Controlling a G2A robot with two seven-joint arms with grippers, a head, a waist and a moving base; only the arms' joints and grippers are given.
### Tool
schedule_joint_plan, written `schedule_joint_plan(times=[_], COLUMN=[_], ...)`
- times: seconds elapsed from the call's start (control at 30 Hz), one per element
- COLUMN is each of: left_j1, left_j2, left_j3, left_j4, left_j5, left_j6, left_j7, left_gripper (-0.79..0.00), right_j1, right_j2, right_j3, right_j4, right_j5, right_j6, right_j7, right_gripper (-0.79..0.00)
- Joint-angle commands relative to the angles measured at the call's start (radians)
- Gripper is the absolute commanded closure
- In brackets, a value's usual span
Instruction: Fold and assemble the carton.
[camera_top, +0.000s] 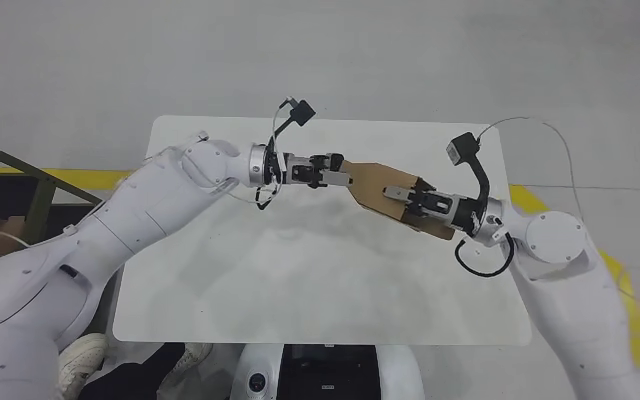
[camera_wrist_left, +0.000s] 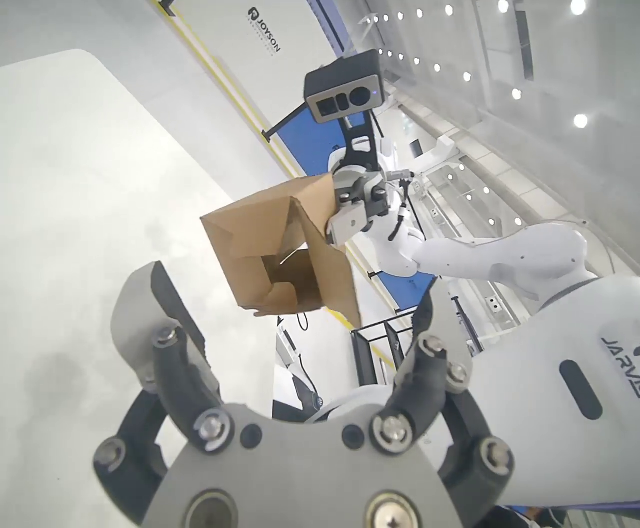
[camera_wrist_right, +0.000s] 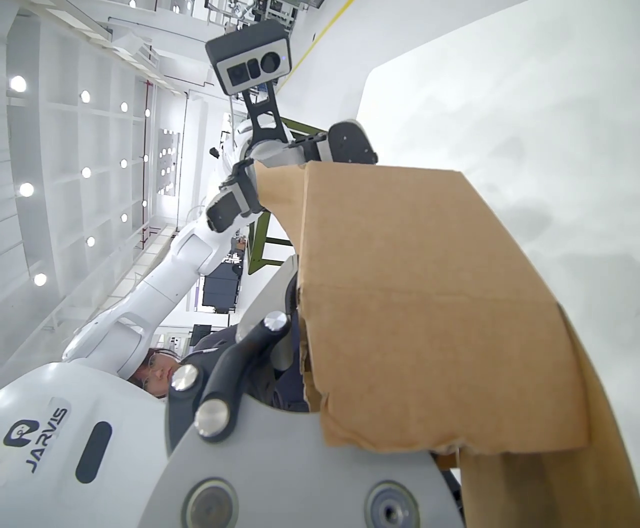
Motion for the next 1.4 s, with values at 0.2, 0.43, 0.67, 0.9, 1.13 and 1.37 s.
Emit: schedule_joint_plan(times=[0.2, 0.43, 0.67, 0.9, 1.13, 1.37], left_j1=[0.021, 0.047, 0.069, 0.091, 0.122, 0.168], left_j2=[-0.035, -0.051, -0.063, -0.075, -0.071, -0.059], left_j3=[-0.029, -0.064, -0.1, -0.134, -0.193, -0.231], left_j4=[0.052, 0.079, 0.092, 0.087, 0.062, 0.043], left_j5=[0.044, 0.057, 0.059, 0.062, 0.046, 0.061], left_j6=[0.021, 0.014, 0.005, -0.035, -0.1, -0.095], left_j7=[0.002, -0.017, -0.046, -0.075, -0.099, -0.15], left_gripper=[-0.785, -0.785, -0.785, -0.785, -0.785, -0.785], right_j1=[-0.03, -0.043, -0.049, -0.048, -0.038, -0.044], right_j2=[0.004, 0.004, 0.005, 0.005, 0.003, 0.002], right_j3=[0.022, 0.031, 0.036, 0.037, 0.033, 0.063], right_j4=[-0.039, -0.047, -0.056, -0.053, -0.025, -0.006], right_j5=[0.019, 0.055, 0.08, 0.097, 0.12, 0.204], right_j6=[-0.011, -0.025, -0.031, -0.025, -0.015, -0.019], right_j7=[-0.003, 0.006, 0.011, 0.013, 0.001, -0.007], right_gripper=[0.0, 0.0, 0.0, 0.0, 0.0, 0.0])
